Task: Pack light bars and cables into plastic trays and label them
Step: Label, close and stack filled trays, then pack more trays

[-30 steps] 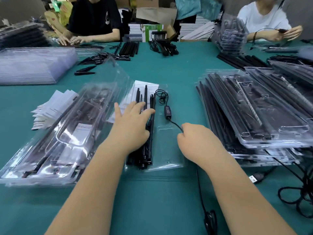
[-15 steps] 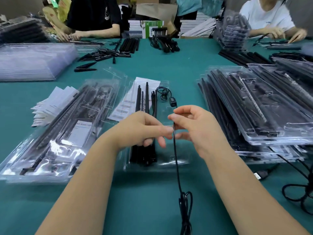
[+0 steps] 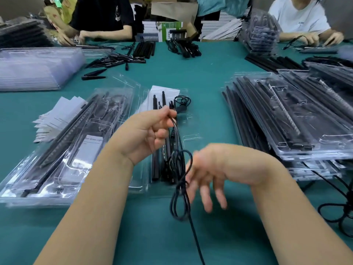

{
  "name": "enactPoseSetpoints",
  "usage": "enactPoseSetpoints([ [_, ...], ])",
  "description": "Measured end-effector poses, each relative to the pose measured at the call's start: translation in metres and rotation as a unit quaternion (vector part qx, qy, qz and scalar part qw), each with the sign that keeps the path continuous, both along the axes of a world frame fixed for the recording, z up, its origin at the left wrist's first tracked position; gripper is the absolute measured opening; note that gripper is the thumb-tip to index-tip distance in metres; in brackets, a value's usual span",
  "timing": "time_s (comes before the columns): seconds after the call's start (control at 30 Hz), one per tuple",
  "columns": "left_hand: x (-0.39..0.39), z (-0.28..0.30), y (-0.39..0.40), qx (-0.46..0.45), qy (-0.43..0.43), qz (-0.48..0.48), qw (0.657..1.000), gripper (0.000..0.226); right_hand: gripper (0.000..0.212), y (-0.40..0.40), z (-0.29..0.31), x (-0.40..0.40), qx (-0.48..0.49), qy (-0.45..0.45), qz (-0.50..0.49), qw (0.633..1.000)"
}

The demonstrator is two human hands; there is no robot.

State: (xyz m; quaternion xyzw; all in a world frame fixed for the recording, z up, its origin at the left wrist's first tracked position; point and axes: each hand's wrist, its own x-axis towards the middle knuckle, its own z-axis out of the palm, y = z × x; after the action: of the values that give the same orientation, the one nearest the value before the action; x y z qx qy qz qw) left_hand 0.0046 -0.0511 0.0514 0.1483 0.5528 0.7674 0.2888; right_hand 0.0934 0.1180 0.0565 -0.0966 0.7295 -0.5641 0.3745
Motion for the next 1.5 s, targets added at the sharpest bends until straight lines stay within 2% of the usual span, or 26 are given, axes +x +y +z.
enactPoseSetpoints([
  [0.03,-0.001,0.0,0.001,0.002,-0.015,0.015,1.0,0.019,0.033,-0.001,0.0,0.003,-0.016,0.017,0.063,0.998],
  [0.1,-0.002,-0.001,0.004,-0.008,-0.03,0.037,0.999,0.017,0.035,-0.004,-0.002,0.006,-0.06,0.062,0.083,0.993],
  [0.2,-0.001,-0.002,0.009,-0.008,-0.045,0.053,0.998,0.018,0.023,-0.01,-0.007,0.006,-0.095,0.109,-0.031,0.989],
  [0.27,-0.002,-0.002,0.008,-0.009,-0.046,0.039,0.998,0.025,0.014,-0.009,-0.007,0.004,-0.148,0.134,-0.114,0.973],
  [0.3,-0.003,-0.002,0.007,-0.015,-0.04,0.026,0.999,0.032,0.017,-0.008,-0.008,0.003,-0.179,0.144,-0.148,0.962],
  [0.37,-0.003,-0.002,0.006,-0.035,-0.006,-0.008,0.999,0.042,0.021,-0.006,-0.006,0.001,-0.205,0.161,-0.189,0.947],
  [0.43,0.0,-0.003,0.006,-0.057,0.053,-0.047,0.996,0.044,0.019,-0.009,-0.007,0.0,-0.19,0.177,-0.198,0.945],
  [0.53,0.004,-0.005,0.002,-0.038,0.125,-0.121,0.984,0.045,0.009,-0.012,-0.009,0.0,-0.177,0.182,-0.198,0.947],
  [0.6,0.004,-0.005,-0.005,-0.032,0.15,-0.145,0.978,0.048,0.006,-0.008,-0.009,0.001,-0.197,0.151,-0.189,0.95],
  [0.67,0.004,-0.005,-0.008,-0.028,0.145,-0.162,0.976,0.043,0.008,-0.002,-0.01,0.003,-0.244,0.094,-0.125,0.957],
  [0.7,0.005,-0.006,-0.008,-0.011,0.135,-0.184,0.974,0.039,0.012,0.0,-0.01,0.004,-0.265,0.067,-0.055,0.96],
  [0.73,0.006,-0.006,-0.007,0.015,0.122,-0.206,0.971,0.037,0.025,0.001,-0.008,0.005,-0.272,0.046,0.035,0.961],
  [0.77,0.007,-0.006,-0.007,0.043,0.112,-0.219,0.968,0.035,0.038,0.0,-0.007,0.005,-0.268,0.036,0.127,0.954],
  [0.83,0.008,-0.005,-0.006,0.082,0.093,-0.205,0.971,0.035,0.047,-0.001,-0.007,0.005,-0.242,0.039,0.257,0.935],
  [0.93,0.006,-0.001,-0.002,0.091,0.043,-0.12,0.988,0.028,0.035,-0.009,-0.009,0.005,-0.267,0.094,0.285,0.916],
  [1.0,0.004,0.0,0.003,0.093,-0.019,-0.056,0.994,0.025,0.029,-0.009,-0.009,0.008,-0.351,0.118,0.183,0.911],
  [1.03,0.002,0.0,0.005,0.098,-0.053,-0.025,0.993,0.023,0.028,-0.005,-0.007,0.009,-0.38,0.094,0.111,0.913],
  [1.1,-0.003,0.001,0.004,0.088,-0.09,0.028,0.992,0.023,0.027,0.007,-0.002,0.007,-0.393,0.017,-0.018,0.919],
  [1.17,-0.008,0.001,-0.001,0.058,-0.081,0.053,0.994,0.027,0.022,0.02,0.002,0.006,-0.38,-0.017,-0.118,0.917],
  [1.23,-0.008,0.0,-0.003,0.03,-0.061,0.028,0.997,0.034,0.014,0.024,0.003,0.003,-0.43,-0.059,-0.14,0.89],
  [1.3,-0.004,-0.002,0.001,-0.021,-0.033,-0.003,0.999,0.033,0.026,0.023,0.002,-0.001,-0.51,-0.146,-0.17,0.83],
  [1.33,-0.002,-0.003,0.004,-0.051,-0.015,-0.009,0.999,0.028,0.026,0.022,0.002,-0.003,-0.505,-0.168,-0.218,0.818],
  [1.4,0.003,-0.004,0.008,-0.112,0.036,0.002,0.993,0.02,0.015,0.017,0.001,-0.009,-0.384,-0.121,-0.374,0.835],
  [1.47,0.004,-0.007,0.013,-0.181,0.132,0.04,0.974,0.007,0.012,0.012,-0.003,-0.011,-0.187,0.033,-0.489,0.851],
  [1.5,0.005,-0.009,0.016,-0.217,0.194,0.07,0.954,0.004,0.012,0.009,-0.007,-0.012,-0.066,0.141,-0.515,0.843],
])
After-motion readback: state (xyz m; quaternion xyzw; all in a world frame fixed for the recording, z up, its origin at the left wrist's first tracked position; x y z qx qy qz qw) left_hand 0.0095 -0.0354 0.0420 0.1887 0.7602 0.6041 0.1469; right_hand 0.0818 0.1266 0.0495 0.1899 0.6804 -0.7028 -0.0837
